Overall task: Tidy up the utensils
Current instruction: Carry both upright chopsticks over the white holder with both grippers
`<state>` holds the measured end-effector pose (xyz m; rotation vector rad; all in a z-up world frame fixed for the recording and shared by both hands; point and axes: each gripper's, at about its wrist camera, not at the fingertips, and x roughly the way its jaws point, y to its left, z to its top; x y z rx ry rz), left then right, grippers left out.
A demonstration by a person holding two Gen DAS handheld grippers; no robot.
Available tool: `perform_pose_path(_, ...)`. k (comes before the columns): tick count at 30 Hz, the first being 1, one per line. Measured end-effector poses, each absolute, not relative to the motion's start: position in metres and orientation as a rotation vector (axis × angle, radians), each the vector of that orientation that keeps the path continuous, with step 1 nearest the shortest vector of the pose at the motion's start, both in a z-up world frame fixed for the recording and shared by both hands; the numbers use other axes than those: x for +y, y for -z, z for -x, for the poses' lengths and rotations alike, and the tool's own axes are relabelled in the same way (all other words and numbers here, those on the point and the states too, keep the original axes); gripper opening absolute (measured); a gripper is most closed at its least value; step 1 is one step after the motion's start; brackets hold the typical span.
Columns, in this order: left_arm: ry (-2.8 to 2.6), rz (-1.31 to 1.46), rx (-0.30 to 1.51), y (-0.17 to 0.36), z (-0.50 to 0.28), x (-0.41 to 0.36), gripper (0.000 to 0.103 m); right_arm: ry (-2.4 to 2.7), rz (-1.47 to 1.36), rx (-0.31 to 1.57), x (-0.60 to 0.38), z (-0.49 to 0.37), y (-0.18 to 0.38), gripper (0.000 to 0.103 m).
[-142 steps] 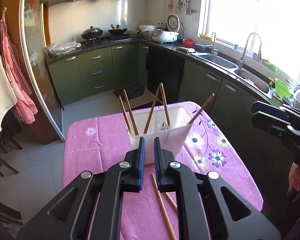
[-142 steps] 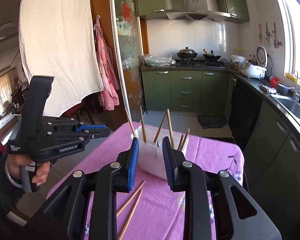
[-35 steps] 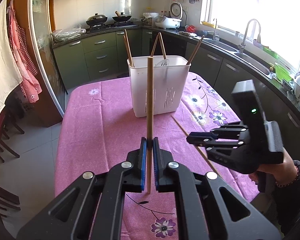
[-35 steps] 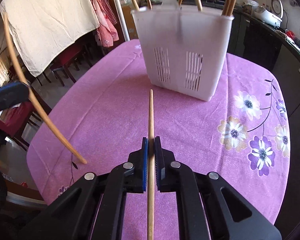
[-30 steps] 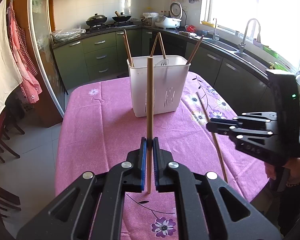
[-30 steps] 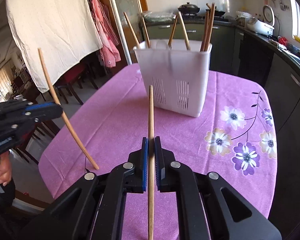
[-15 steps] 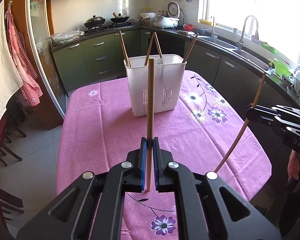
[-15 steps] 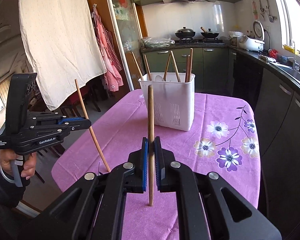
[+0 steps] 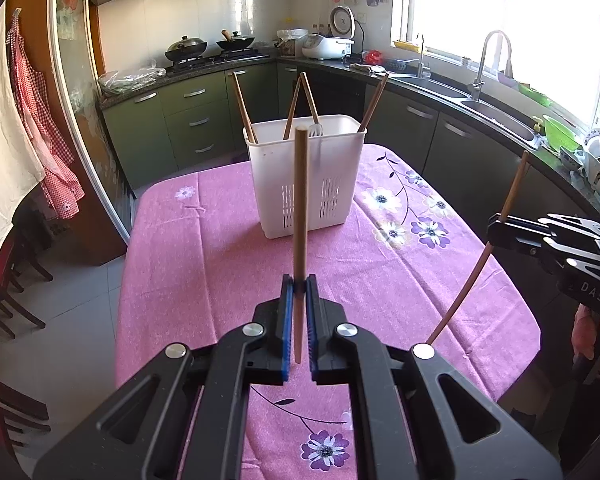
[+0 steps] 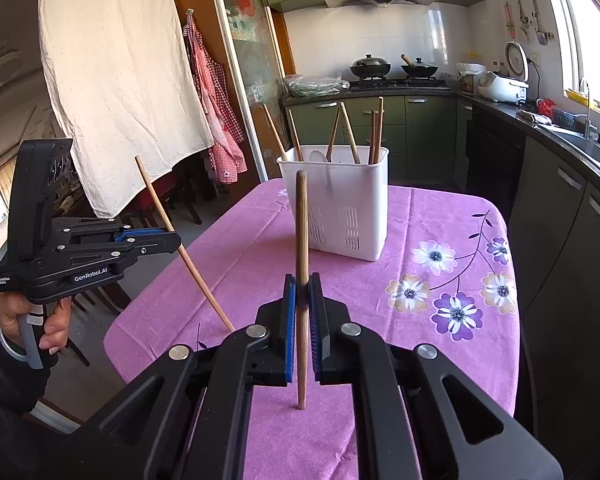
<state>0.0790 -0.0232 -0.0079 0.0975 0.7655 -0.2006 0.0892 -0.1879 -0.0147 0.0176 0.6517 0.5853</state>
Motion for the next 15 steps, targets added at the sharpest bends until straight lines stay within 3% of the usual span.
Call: perform_pose_path(15, 0.244, -0.099, 0.738, -0.026, -0.092, -0.025, 0.006, -0.635, 0.011, 0.609, -0.178, -0.101, -0.022, 0.007)
